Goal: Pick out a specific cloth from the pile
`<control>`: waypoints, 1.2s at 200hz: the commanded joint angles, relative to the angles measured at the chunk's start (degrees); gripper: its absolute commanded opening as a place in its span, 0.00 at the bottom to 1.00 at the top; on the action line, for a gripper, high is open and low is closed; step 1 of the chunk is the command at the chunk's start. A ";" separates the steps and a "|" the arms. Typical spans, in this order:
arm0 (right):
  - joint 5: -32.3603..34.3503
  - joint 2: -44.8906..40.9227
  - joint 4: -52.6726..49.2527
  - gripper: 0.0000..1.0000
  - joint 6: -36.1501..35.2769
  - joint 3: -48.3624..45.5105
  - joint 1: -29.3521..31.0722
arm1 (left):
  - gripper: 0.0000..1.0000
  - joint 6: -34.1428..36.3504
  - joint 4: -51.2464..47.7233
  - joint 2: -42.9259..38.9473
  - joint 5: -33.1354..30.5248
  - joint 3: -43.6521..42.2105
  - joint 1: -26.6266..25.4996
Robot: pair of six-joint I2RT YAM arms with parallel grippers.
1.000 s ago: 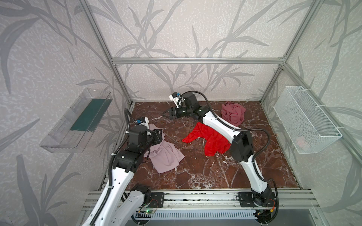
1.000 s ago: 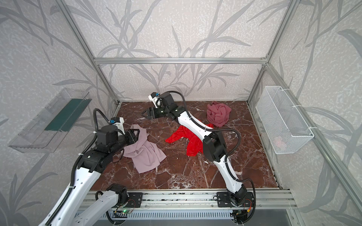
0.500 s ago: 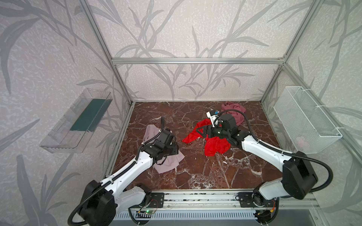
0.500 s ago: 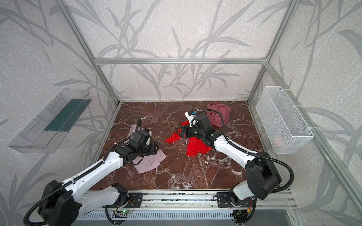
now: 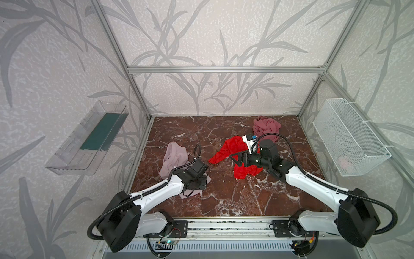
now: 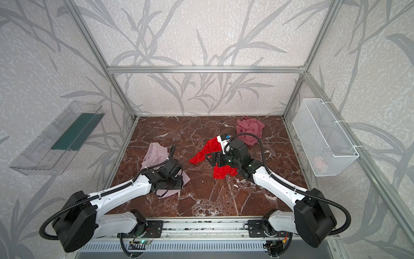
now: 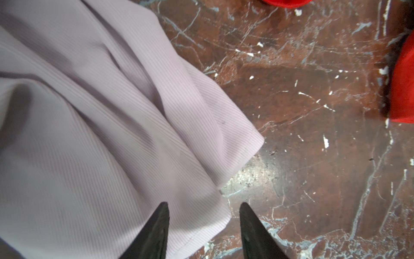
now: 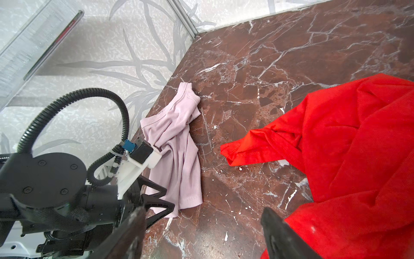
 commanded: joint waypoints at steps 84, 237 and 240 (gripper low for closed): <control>2.24 -6.82 -2.06 0.80 -0.22 -3.73 -0.50 | 0.02 0.36 3.61 13.90 -1.81 1.62 -0.70; 0.80 -5.19 -2.39 0.80 -0.66 -1.16 -0.72 | 0.00 4.19 -20.32 -9.35 -9.09 21.06 -0.11; 0.80 -5.16 -2.34 0.80 -0.65 -1.16 -0.73 | 0.00 4.30 -20.72 -9.56 -9.41 21.41 0.02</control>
